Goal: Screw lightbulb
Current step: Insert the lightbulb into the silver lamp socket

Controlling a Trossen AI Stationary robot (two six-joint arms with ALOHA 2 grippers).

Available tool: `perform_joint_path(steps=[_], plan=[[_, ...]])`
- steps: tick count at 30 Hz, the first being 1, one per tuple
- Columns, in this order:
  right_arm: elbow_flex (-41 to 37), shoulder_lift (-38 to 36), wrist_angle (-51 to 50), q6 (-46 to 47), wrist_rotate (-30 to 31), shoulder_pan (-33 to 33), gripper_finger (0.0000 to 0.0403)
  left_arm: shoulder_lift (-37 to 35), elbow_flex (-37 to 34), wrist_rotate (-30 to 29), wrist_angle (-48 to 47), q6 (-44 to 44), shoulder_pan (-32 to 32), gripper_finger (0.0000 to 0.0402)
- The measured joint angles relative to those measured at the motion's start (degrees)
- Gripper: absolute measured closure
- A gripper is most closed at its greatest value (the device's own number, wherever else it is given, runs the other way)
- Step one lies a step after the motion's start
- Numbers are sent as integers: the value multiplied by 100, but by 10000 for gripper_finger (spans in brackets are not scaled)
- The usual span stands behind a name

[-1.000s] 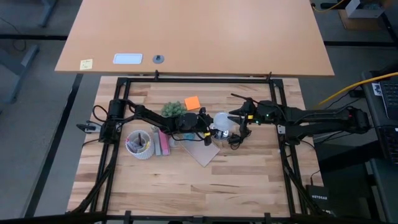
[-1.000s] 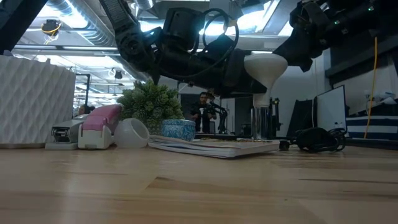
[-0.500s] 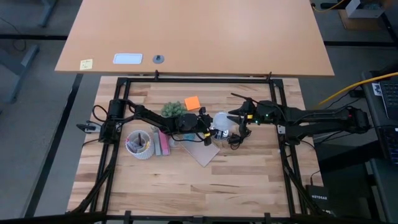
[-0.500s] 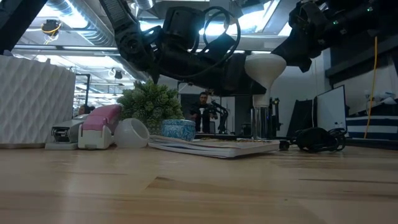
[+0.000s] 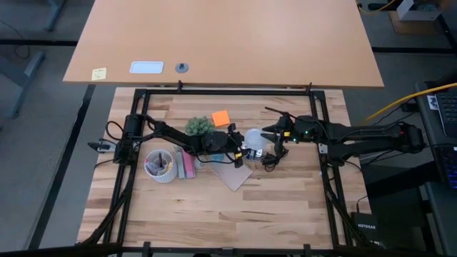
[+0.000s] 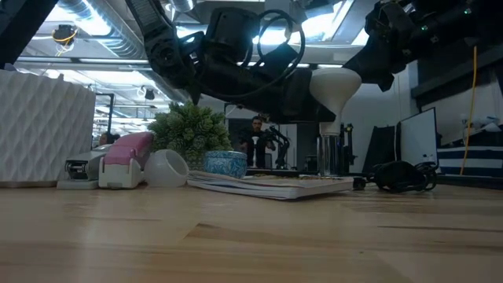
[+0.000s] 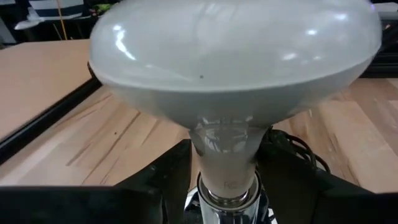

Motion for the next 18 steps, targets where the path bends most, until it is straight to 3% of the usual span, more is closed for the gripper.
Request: perform_joint_path(steps=[11,18], plan=[[2,-2,1,2,0,2,276,-356,-11,31,-507,-92,-30,229],[2,0,-7,0,0,2,276,-738,-9,53,-1396,-303,-121,229]])
